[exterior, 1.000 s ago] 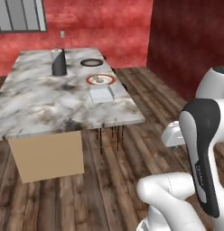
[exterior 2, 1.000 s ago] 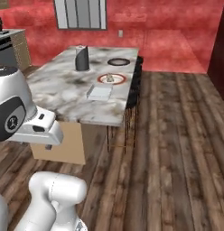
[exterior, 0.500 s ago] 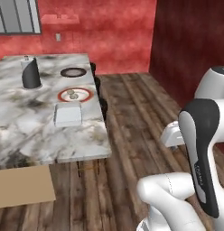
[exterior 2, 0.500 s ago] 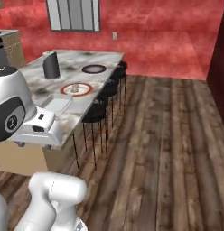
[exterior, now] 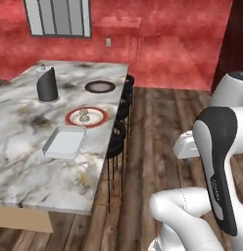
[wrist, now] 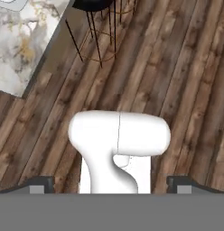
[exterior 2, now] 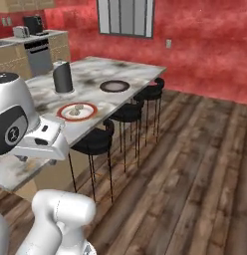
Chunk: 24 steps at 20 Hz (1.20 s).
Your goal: Place two dumplings into each of the tupperware containers and then place the containers in the fridge.
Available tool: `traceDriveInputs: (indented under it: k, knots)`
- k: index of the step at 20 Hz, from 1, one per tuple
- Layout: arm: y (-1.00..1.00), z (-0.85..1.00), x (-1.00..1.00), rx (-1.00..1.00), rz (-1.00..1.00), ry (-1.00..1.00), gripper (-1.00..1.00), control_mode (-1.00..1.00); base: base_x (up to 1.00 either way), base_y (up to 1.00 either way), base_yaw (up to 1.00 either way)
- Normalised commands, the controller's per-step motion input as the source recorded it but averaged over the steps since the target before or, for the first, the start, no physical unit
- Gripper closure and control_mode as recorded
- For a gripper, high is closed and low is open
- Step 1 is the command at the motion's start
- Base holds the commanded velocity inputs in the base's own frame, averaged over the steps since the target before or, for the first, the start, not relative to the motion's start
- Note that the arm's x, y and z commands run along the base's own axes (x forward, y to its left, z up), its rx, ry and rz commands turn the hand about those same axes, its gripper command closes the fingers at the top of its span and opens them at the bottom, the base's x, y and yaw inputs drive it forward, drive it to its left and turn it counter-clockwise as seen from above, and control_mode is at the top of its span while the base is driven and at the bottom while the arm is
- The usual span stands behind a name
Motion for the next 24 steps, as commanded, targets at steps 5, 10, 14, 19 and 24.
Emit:
traceDriveInputs:
  k: [5, 10, 14, 19, 24]
  knots:
    - [0.00, 0.00, 0.00, 0.00, 0.00, 0.00, -1.00, 1.00, 0.75, -0.78, 0.57]
    - [0.00, 0.00, 0.00, 0.00, 0.00, 0.00, -1.00, 1.00, 0.50, -0.78, 0.63]
    - [0.00, 0.00, 0.00, 0.00, 0.00, 0.00, -1.00, 1.00, 0.38, -0.75, 0.67]
    - [0.00, 0.00, 0.00, 0.00, 0.00, 0.00, -1.00, 1.00, 0.24, -0.76, 0.67]
    - [0.00, 0.00, 0.00, 0.00, 0.00, 0.00, -1.00, 1.00, 0.24, -0.74, 0.69]
